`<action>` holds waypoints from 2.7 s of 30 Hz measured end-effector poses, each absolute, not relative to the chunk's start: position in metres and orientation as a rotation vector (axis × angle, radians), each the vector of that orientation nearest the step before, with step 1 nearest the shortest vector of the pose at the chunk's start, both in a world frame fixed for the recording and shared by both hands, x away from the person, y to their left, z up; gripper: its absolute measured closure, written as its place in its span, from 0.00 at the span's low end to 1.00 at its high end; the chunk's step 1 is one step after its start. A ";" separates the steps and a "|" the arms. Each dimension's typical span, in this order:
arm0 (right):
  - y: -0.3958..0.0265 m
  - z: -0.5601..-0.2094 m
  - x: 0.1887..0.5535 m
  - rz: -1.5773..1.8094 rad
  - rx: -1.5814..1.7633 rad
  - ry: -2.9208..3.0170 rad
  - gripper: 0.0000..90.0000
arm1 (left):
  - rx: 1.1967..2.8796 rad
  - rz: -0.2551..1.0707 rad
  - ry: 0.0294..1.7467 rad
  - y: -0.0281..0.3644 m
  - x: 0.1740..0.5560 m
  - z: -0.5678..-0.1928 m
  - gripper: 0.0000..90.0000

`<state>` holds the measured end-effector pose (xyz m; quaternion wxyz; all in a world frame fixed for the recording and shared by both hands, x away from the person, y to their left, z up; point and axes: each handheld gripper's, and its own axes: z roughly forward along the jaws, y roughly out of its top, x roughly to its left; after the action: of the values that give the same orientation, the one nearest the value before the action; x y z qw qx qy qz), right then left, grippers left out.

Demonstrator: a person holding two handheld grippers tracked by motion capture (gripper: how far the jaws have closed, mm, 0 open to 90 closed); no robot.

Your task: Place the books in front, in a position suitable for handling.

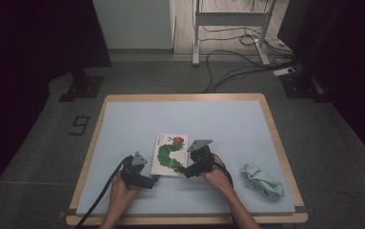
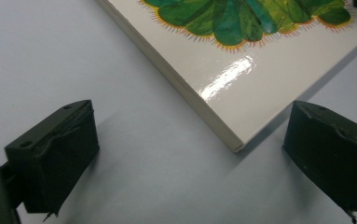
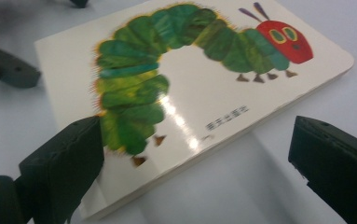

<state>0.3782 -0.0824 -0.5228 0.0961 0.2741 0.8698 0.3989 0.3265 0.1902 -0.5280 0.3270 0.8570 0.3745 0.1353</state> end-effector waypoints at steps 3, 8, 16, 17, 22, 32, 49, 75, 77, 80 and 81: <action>-0.079 -0.524 0.391 1.175 0.824 2.579 0.00 | 2.247 0.349 0.976 0.192 0.328 -0.528 0.01; -0.073 -0.523 0.406 1.153 0.819 2.583 0.00 | 2.248 0.356 0.981 0.195 0.331 -0.528 0.01; -0.068 -0.524 0.425 1.152 0.840 2.590 0.00 | 2.243 0.354 0.991 0.200 0.335 -0.528 0.01; -0.067 -0.525 0.431 1.168 0.853 2.592 0.00 | 2.241 0.354 0.992 0.201 0.336 -0.528 0.01; -0.065 -0.526 0.441 1.175 0.862 2.586 0.00 | 2.241 0.357 0.994 0.202 0.337 -0.528 0.01; -0.058 -0.529 0.468 1.196 0.904 2.589 0.00 | 2.238 0.366 1.002 0.201 0.335 -0.529 0.01; -0.067 -0.531 0.462 1.228 0.915 2.622 0.00 | 2.237 0.362 0.999 0.203 0.335 -0.528 0.01; -0.092 -0.533 0.391 1.268 0.858 2.645 0.00 | 2.268 0.351 0.991 0.201 0.288 -0.527 0.00; -0.093 -0.533 0.382 1.277 0.858 2.642 0.00 | 2.281 0.337 0.978 0.199 0.281 -0.526 0.00; -0.093 -0.533 0.374 1.277 0.857 2.644 0.00 | 2.289 0.329 0.964 0.197 0.275 -0.526 0.00; -0.093 -0.533 0.372 1.278 0.856 2.644 0.00 | 2.290 0.327 0.964 0.196 0.275 -0.526 0.00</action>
<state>0.3718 -0.0931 -0.5333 0.0412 0.2796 0.8636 0.4176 0.2747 0.1961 -0.5257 0.3123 0.8681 0.3653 0.1241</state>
